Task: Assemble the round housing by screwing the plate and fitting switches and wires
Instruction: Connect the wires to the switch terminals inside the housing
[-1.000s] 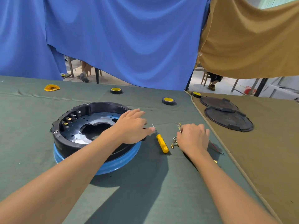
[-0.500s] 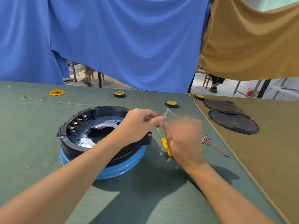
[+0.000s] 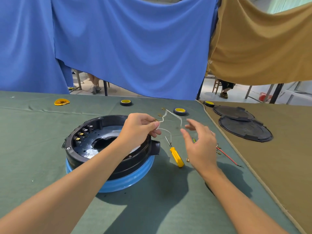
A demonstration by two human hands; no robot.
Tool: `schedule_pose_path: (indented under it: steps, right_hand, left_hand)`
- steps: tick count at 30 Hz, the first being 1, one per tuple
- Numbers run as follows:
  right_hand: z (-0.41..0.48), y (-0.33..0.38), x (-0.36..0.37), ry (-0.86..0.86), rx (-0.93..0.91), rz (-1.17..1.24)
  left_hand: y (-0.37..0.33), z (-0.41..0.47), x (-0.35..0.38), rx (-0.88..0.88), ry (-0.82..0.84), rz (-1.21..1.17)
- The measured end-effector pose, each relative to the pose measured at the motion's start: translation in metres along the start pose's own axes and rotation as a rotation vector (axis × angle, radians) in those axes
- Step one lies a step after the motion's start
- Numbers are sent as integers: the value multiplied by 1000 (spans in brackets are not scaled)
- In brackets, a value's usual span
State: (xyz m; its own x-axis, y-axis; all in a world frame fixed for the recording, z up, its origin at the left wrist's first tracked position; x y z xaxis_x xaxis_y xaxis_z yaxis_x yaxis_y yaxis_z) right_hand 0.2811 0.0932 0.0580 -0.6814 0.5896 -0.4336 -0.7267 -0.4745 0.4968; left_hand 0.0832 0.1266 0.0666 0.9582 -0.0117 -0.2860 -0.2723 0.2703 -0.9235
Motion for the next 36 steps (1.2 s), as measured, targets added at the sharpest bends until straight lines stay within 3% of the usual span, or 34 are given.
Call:
schedule_pose_path:
  steps: [6, 12, 18, 24, 29, 32, 36]
  right_hand:
    - [3, -7, -4, -6, 43, -38]
    - [5, -14, -9, -58, 93, -64]
    - [3, -3, 2, 52, 61, -3]
    - [15, 20, -21, -146, 49, 189]
    - [25, 40, -17, -121, -17, 145]
    - [30, 32, -17, -203, 114, 162]
    - [29, 16, 12, 25, 440, 597]
  left_hand:
    - [9, 0, -3, -137, -35, -123]
    - [7, -1, -2, -147, -18, -109]
    - [2, -2, -1, -116, -15, -89]
    - [-3, -5, -12, -59, -144, -194]
    - [1, -7, -23, -84, -277, -361]
    - [10, -8, -28, -151, -330, -469]
    - [13, -10, -27, -193, -324, -509]
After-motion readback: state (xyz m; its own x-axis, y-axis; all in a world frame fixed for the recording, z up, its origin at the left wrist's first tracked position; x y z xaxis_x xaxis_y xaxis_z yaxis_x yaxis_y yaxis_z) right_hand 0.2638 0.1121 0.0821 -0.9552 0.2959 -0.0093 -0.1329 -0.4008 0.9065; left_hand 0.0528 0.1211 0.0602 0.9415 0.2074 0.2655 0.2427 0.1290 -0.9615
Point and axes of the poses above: each hand's wrist, its own z-axis towards the middle knuckle, its own x-axis out of the palm, y = z × x, the point moved 7 cm from there along z, towards the middle knuckle, and after that the axes turned 3 degrees about y, right-handed, at the moved point
